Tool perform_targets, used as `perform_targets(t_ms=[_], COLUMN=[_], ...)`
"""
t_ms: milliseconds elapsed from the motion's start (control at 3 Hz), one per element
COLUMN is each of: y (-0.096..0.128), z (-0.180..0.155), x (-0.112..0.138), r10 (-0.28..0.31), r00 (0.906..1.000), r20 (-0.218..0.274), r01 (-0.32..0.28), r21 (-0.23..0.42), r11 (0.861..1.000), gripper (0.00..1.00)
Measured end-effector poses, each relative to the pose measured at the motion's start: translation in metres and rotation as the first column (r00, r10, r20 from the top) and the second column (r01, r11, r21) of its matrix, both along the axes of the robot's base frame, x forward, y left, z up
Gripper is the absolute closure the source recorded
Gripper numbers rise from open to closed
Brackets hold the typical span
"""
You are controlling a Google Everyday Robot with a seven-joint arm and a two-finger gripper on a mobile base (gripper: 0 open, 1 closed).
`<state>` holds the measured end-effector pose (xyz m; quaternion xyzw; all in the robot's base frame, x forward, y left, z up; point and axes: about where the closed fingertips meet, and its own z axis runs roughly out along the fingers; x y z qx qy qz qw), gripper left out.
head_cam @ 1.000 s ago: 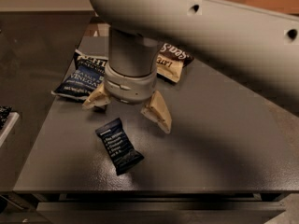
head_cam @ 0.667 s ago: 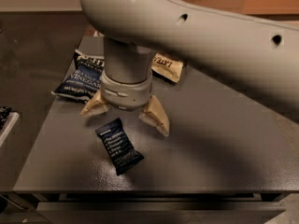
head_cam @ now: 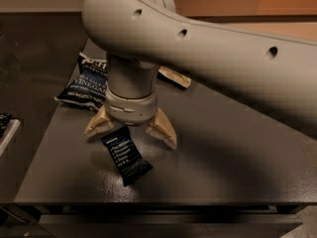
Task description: Pick rxbar blueberry
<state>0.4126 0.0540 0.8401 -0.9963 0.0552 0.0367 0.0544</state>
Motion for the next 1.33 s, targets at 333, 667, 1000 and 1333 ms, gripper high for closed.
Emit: perform_targets(t_ms=[333,667,1000,1333], y=[0.003,0.005,0.005,0.005], z=[-0.009,-0.015,-0.020,-0.016], x=[-0.003,-0.004,-0.005,-0.004], r10=[0.027,0.055,0.075,0.077], r00=[0.9996,0.9985,0.9971,0.9969], r20=[-0.009,0.002,0.012,0.014], r01=[-0.027,-0.054,-0.075,-0.076], r21=[-0.004,-0.026,-0.052,-0.056], r11=[1.000,0.998,0.996,0.996], gripper=[0.00,0.18,0.41,0.64])
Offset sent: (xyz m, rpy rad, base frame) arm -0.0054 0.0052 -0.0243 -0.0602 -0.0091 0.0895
